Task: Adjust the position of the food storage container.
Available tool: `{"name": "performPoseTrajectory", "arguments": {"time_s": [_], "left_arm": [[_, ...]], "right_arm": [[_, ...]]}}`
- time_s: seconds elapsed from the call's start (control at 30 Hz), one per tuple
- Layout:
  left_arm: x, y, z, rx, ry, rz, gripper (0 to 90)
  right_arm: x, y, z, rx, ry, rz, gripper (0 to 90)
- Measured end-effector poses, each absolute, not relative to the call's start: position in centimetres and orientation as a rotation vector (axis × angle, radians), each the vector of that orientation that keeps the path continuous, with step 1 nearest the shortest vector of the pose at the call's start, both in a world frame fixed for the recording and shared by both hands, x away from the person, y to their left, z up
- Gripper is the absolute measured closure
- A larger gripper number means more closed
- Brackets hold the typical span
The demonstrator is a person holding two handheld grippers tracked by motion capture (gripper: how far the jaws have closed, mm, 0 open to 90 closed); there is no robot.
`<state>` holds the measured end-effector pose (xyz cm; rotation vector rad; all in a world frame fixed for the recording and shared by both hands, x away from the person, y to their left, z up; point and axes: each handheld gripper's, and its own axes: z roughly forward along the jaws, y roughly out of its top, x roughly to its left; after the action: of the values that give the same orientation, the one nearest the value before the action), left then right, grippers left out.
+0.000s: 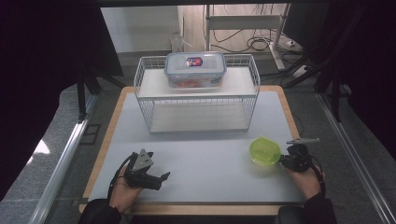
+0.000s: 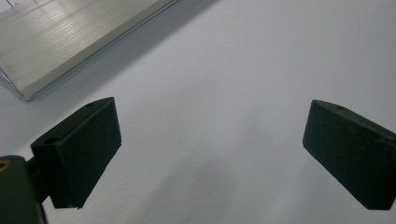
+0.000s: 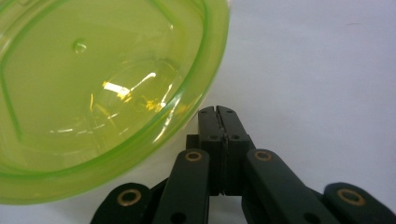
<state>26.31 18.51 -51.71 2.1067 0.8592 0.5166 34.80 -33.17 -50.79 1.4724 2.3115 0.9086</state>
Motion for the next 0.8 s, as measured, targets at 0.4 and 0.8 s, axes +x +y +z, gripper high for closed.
{"name": "performPoseTrajectory", "arguments": {"time_s": [0.4, 0.8], "left_arm": [[26.3, 18.5, -51.7, 2.108, 0.857, 0.521, 4.3], [26.2, 18.5, -51.7, 2.110, 0.856, 0.522, 4.4]], "right_arm": [[34.7, -29.4, -50.9, 1.388, 2.422, 0.911, 89.7], [33.2, -26.3, -51.0, 1.284, 2.542, 0.924, 89.1]]}}
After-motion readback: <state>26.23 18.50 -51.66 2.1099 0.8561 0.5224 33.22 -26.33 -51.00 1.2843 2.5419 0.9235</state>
